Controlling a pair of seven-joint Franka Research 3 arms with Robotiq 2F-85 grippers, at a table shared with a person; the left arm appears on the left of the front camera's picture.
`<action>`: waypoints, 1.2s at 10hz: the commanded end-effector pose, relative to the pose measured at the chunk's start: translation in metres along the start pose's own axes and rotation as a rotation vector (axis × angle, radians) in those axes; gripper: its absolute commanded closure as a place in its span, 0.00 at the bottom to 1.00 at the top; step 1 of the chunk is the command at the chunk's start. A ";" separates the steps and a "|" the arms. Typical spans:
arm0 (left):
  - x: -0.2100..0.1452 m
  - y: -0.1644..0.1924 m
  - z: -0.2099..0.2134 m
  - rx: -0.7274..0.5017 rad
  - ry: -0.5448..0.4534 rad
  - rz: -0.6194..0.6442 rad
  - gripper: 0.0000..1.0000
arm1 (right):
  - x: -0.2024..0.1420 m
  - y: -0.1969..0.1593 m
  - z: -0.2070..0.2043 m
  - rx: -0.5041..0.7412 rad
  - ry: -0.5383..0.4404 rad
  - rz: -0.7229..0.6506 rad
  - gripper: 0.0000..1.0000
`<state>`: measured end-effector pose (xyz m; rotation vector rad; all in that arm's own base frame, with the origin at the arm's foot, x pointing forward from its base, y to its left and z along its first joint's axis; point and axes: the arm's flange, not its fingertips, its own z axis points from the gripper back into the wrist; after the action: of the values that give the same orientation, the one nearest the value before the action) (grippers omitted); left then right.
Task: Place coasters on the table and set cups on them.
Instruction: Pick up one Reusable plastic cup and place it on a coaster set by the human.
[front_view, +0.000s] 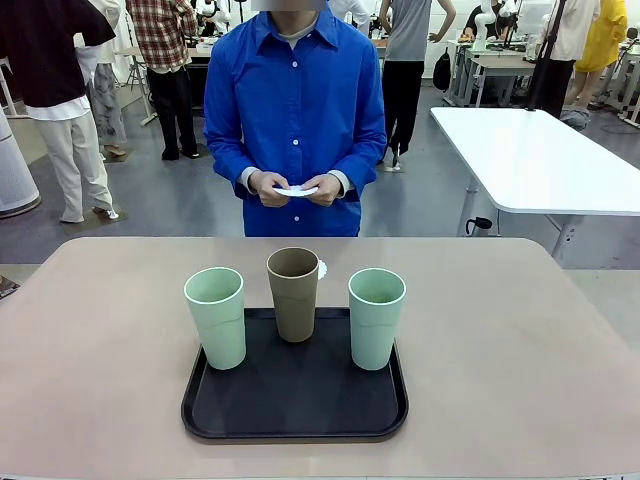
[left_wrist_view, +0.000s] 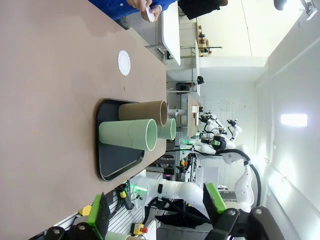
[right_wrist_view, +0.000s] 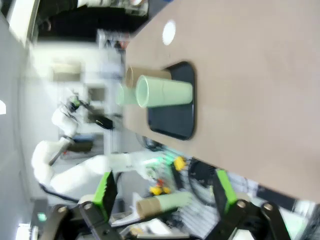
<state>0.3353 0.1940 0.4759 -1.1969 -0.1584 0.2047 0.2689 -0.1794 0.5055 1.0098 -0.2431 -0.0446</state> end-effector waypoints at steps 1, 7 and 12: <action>-0.001 0.000 0.001 -0.009 -0.002 0.003 0.00 | 0.039 0.045 -0.038 -0.096 -0.091 0.328 0.00; -0.001 0.000 0.001 -0.009 -0.002 0.003 0.00 | 0.014 0.091 -0.165 -0.330 0.145 0.684 0.00; -0.001 0.000 0.001 -0.009 -0.002 0.003 0.00 | 0.007 0.104 -0.185 -0.369 0.268 0.760 0.00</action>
<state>0.3357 0.1937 0.4751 -1.1969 -0.1561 0.2058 0.3078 0.0353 0.4994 0.4778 -0.3263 0.7493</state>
